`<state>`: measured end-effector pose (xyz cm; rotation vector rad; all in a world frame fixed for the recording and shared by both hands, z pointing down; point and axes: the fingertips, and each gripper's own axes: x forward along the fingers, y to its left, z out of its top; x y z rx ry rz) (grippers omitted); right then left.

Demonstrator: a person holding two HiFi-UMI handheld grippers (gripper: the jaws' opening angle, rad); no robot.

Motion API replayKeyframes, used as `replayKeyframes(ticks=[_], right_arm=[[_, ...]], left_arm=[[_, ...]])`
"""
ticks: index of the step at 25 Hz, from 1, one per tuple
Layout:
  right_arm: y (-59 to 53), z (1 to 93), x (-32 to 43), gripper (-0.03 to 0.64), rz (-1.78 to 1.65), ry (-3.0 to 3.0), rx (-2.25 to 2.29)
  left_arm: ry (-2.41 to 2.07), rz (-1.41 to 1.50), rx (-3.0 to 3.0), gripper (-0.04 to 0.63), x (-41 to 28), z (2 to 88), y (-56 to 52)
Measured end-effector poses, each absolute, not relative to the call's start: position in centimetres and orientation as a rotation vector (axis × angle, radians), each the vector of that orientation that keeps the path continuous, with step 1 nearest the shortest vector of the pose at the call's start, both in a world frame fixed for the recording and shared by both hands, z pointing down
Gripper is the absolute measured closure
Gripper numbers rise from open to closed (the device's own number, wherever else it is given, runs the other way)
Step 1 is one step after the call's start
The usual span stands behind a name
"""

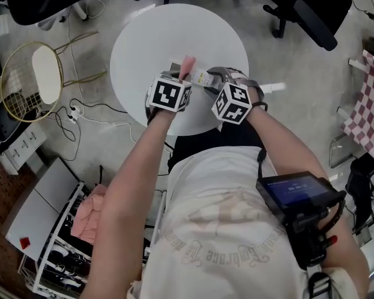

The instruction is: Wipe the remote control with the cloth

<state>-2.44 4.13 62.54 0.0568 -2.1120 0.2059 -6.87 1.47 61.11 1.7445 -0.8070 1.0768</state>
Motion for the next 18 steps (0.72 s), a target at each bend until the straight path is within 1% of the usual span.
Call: replayKeyframes(ticks=[6,10,14,18], right_arm=[[4.3,62.4,-2.9,0.393,0.206,-2.119,0.052],[4.7,62.5,-2.7,0.393,0.192,-2.12,0.032],[4.9,62.5,-2.6,0.394,0.192,-2.126,0.034],[5.0,62.4,-2.3,0.394,0.179,-2.131,0.021]], left_arm=[[-0.651,1.062,1.811,0.568,-2.3,60.4,4.2],[-0.587,1.083,1.836,0.572,-0.9,60.4,5.2],[-0.567,0.994,1.815,0.571,-1.4,60.5,5.2],[-0.694,0.945,1.748,0.568,-5.3,61.0,4.2]])
